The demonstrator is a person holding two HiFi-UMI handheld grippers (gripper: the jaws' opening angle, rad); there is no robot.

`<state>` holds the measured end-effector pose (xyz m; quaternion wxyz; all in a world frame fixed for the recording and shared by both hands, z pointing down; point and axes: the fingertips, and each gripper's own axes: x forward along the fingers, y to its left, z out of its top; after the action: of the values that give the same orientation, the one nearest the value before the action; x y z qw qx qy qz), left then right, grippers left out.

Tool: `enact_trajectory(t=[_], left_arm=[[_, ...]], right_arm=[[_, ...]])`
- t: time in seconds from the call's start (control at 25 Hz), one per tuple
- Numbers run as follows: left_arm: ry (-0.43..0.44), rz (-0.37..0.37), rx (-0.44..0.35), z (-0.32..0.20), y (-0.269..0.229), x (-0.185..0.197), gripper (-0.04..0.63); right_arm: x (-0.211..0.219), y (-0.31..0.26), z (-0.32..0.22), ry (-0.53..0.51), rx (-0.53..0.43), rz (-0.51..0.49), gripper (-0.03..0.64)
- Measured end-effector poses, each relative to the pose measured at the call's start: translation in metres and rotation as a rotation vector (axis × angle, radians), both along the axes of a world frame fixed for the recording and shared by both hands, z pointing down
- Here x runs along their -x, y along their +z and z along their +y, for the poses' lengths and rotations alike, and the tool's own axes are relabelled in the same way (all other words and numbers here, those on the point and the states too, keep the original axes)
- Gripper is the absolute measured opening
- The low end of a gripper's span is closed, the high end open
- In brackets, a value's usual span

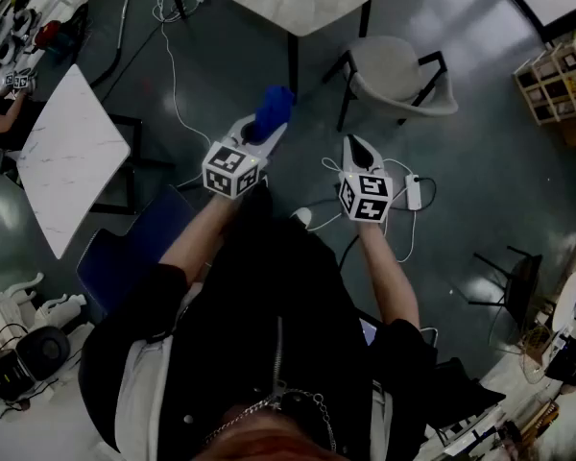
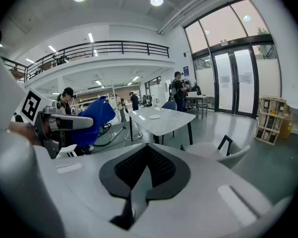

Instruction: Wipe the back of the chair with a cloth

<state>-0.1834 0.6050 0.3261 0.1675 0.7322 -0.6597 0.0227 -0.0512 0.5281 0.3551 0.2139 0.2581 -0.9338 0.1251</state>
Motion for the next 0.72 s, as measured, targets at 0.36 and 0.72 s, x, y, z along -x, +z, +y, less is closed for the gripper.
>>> enact_trajectory(t=[0.36, 0.72], left_arm=[[0.027, -0.018, 0.012, 0.003, 0.002, -0.017, 0.129], [0.069, -0.015, 0.014, -0.015, 0.002, -0.045, 0.129]], right_arm=[[-0.021, -0.014, -0.004, 0.070, -0.030, -0.093, 0.003], [-0.053, -0.009, -0.018, 0.092, 0.010, -0.088, 0.003]])
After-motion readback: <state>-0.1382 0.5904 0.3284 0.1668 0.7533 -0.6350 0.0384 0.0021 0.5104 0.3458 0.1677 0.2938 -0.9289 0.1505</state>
